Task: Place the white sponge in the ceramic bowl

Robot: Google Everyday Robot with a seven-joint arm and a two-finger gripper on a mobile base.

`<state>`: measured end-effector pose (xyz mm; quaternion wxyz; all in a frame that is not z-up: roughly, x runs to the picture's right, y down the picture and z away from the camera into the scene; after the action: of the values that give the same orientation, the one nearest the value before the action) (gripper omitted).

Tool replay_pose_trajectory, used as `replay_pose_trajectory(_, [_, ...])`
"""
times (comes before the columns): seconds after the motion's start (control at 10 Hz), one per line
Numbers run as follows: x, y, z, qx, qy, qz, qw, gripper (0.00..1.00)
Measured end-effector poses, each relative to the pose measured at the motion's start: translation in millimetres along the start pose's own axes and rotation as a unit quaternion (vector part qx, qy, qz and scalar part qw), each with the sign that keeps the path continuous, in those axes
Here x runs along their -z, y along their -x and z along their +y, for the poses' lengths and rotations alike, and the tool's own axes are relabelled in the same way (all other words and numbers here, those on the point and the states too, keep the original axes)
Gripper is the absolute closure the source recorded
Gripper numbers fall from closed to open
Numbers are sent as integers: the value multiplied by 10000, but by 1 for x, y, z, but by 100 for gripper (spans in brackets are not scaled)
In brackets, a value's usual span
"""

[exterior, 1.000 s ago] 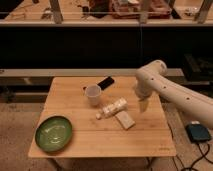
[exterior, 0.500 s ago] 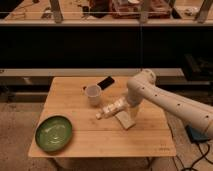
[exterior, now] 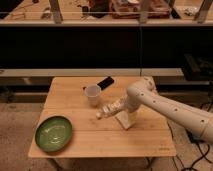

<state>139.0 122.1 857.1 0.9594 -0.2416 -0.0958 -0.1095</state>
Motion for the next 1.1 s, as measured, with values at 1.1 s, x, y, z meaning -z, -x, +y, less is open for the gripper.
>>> replay_pose_trajectory(1.1, [13, -5, 74, -1997, 144, -1256, 9717, 20])
